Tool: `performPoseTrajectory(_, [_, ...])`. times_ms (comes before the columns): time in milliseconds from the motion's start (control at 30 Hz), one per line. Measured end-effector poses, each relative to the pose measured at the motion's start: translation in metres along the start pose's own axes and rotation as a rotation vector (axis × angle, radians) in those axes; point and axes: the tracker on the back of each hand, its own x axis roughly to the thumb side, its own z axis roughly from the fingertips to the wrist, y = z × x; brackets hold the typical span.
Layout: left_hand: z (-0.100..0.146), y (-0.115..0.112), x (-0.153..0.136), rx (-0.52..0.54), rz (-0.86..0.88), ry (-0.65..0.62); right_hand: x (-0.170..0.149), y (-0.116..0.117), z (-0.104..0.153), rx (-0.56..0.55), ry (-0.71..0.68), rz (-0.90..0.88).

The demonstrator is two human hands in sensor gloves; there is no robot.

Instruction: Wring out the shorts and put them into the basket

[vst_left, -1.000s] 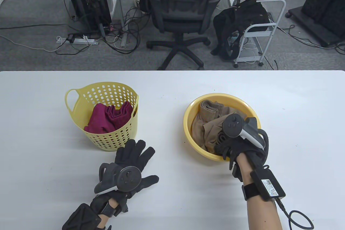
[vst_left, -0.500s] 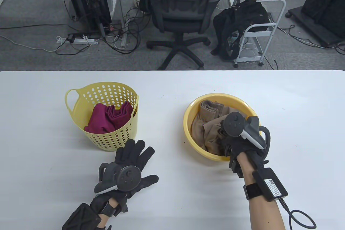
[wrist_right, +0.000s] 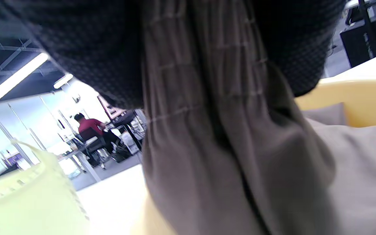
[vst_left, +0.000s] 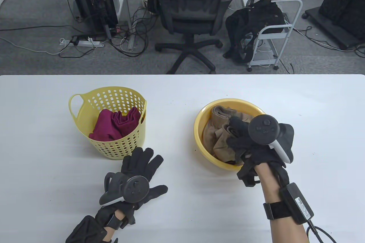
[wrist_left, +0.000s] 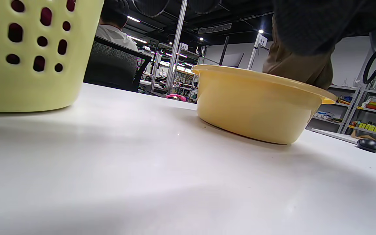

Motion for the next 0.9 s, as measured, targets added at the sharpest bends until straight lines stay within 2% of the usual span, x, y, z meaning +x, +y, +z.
performPoseTrajectory(367, [0.001, 0.001, -0.002, 0.008, 0.002, 0.007, 0.041, -0.032, 0.010, -0.049, -0.077, -0.267])
performPoseTrajectory(900, [0.002, 0.002, -0.003, 0.010, 0.001, 0.011, 0.070, -0.053, 0.017, -0.029, -0.140, -0.639])
